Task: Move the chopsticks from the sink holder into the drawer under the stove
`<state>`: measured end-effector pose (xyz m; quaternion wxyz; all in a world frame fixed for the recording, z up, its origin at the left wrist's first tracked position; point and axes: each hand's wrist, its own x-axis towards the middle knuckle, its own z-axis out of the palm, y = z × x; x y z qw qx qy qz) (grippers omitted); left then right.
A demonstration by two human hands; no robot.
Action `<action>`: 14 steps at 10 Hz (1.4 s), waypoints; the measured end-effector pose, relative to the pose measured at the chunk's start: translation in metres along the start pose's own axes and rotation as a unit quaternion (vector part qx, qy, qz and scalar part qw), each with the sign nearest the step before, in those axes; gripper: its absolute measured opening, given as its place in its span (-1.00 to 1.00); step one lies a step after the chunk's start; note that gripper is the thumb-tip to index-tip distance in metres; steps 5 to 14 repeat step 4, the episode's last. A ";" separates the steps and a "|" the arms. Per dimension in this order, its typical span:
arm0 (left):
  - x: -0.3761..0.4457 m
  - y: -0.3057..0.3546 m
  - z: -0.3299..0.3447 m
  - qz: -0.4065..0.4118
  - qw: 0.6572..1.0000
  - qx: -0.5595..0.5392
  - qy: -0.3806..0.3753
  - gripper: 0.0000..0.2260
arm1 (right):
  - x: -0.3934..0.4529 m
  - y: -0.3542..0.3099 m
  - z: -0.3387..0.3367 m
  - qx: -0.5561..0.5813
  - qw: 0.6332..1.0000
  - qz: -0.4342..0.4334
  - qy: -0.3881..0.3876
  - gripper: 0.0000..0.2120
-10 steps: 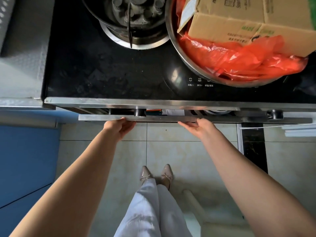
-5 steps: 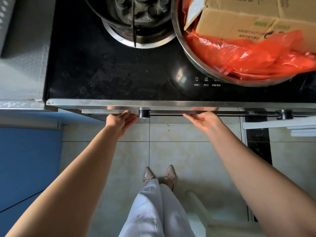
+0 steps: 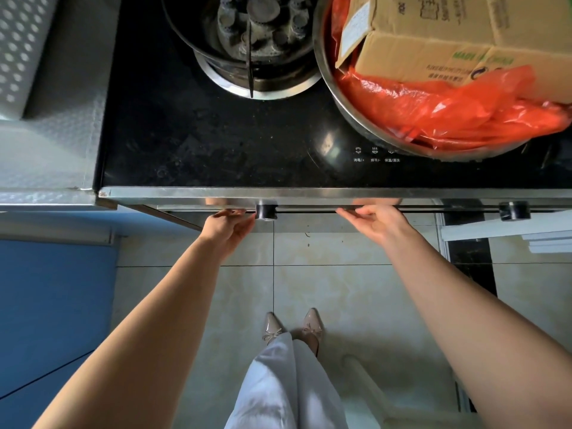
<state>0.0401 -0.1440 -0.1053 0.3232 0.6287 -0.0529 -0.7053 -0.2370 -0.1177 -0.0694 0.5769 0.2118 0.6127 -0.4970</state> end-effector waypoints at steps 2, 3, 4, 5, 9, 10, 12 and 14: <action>-0.020 -0.001 0.006 0.000 1.000 0.002 0.014 -0.56 | -0.008 0.000 -0.001 -0.061 0.998 -0.009 -0.013 -0.63; -0.035 -0.007 0.004 0.015 1.000 -0.018 0.012 -0.48 | -0.018 0.004 -0.010 -0.072 0.997 -0.015 -0.019 -0.65; -0.055 -0.012 0.000 0.016 0.999 0.006 0.027 -0.47 | -0.035 0.011 -0.027 -0.108 0.994 -0.025 -0.010 -0.71; -0.055 -0.012 0.000 0.016 0.999 0.006 0.027 -0.47 | -0.035 0.011 -0.027 -0.108 0.994 -0.025 -0.010 -0.71; -0.055 -0.012 0.000 0.016 0.999 0.006 0.027 -0.47 | -0.035 0.011 -0.027 -0.108 0.994 -0.025 -0.010 -0.71; -0.055 -0.012 0.000 0.016 0.999 0.006 0.027 -0.47 | -0.035 0.011 -0.027 -0.108 0.994 -0.025 -0.010 -0.71; -0.055 -0.012 0.000 0.016 0.999 0.006 0.027 -0.47 | -0.035 0.011 -0.027 -0.108 0.994 -0.025 -0.010 -0.71; -0.055 -0.012 0.000 0.016 0.999 0.006 0.027 -0.47 | -0.035 0.011 -0.027 -0.108 0.994 -0.025 -0.010 -0.71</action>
